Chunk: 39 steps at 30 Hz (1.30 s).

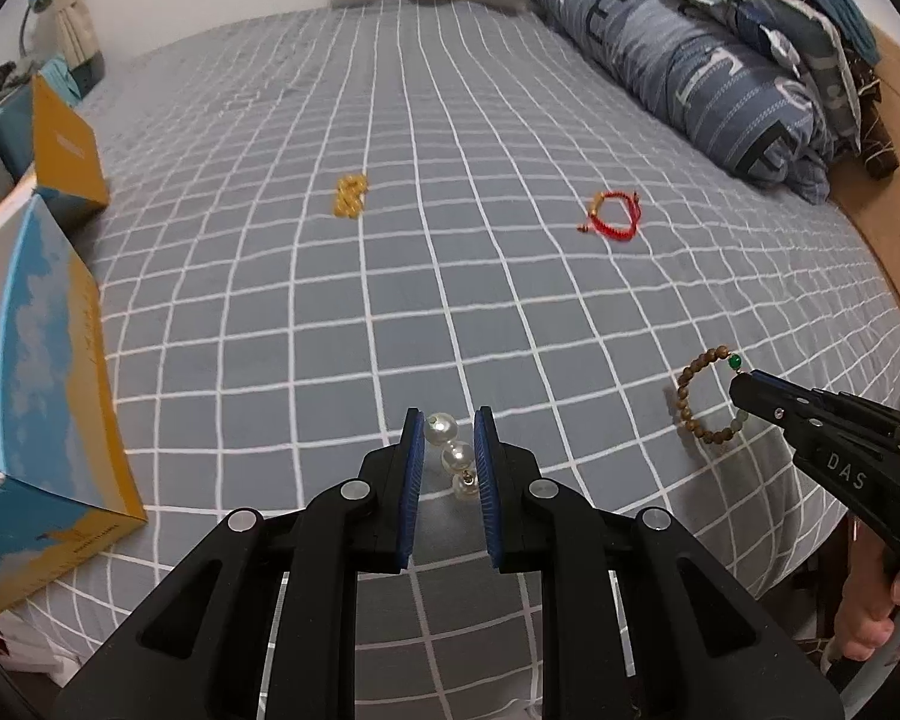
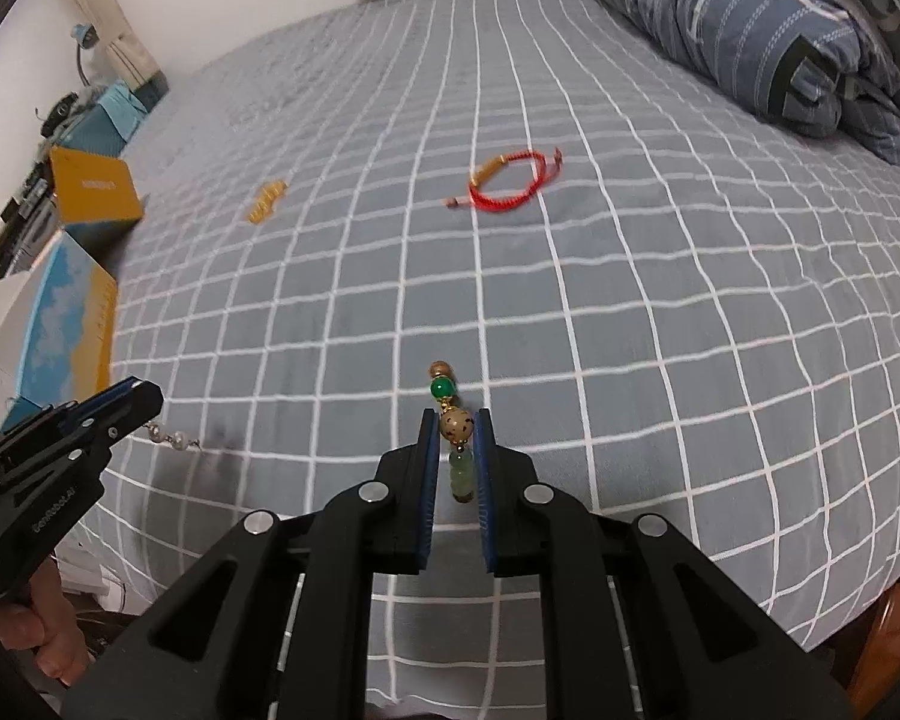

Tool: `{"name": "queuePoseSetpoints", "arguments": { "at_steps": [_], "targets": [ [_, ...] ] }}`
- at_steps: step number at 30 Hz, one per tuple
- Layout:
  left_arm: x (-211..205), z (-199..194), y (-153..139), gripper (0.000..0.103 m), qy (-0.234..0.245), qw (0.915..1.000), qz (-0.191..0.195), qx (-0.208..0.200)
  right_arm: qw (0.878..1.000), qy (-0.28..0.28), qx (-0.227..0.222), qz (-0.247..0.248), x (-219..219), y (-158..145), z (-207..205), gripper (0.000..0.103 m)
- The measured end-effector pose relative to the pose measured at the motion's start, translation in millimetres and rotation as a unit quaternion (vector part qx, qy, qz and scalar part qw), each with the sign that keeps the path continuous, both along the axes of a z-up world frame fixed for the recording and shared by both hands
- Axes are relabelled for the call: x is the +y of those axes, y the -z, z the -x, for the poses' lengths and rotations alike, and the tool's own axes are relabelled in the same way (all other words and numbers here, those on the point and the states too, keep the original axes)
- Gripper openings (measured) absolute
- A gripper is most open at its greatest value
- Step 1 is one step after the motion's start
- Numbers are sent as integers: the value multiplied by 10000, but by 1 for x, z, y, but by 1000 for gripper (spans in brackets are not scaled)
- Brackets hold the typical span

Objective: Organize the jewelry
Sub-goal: 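Carry the pearl and wooden bead bracelets over the box and lower them inside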

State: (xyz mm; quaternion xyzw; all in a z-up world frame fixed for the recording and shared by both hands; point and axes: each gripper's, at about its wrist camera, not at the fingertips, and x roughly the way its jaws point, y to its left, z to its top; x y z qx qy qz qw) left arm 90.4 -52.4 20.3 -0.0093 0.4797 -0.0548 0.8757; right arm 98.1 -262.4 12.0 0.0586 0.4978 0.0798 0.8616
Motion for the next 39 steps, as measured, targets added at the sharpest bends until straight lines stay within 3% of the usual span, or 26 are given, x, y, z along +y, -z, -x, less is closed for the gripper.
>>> {"name": "queuePoseSetpoints", "arguments": {
  "at_steps": [8,16,28,39],
  "targets": [
    [13,3,-21,17,-99,9996,-49,-260,9982,62,-601,-21,7,-32,5,11],
    [36,15,-46,17,-296,9974,-159,-631,9923,167,-1169,374,25,-56,11,11],
    [73,25,-72,17,-642,9928,-233,-984,9851,174,-1573,671,69,-81,9,11],
    [121,42,-94,17,-1107,9850,-361,-1272,9816,-190,-1781,657,132,-99,5,11]
  ]
}}
